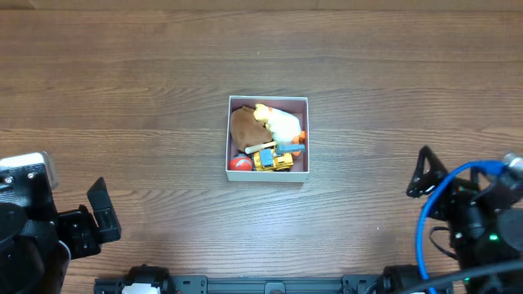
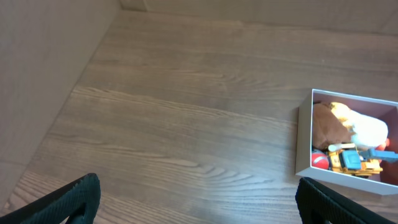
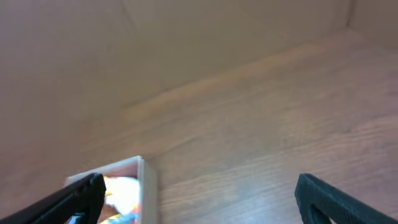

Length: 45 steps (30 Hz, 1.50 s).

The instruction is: Pack container

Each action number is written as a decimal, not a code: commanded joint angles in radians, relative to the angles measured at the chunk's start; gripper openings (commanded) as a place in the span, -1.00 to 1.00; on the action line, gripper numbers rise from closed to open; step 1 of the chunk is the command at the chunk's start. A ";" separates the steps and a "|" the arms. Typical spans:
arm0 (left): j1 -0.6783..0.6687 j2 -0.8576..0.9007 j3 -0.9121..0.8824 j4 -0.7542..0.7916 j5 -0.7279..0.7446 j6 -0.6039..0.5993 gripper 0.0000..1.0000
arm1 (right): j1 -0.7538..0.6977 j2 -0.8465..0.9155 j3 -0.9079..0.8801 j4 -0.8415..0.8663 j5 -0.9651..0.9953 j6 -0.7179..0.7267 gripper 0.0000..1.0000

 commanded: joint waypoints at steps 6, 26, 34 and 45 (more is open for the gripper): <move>0.006 0.003 0.004 0.003 -0.012 -0.014 1.00 | -0.034 -0.242 -0.410 0.104 0.003 -0.004 1.00; 0.006 0.003 0.004 0.003 -0.012 -0.014 1.00 | -0.034 -0.491 -0.777 0.339 0.004 -0.004 1.00; 0.006 0.003 0.004 0.003 -0.012 -0.014 1.00 | -0.034 -0.491 -0.882 0.512 0.004 -0.003 1.00; 0.006 0.003 0.004 0.003 -0.012 -0.014 1.00 | -0.034 -0.491 -0.899 0.557 0.003 -0.003 1.00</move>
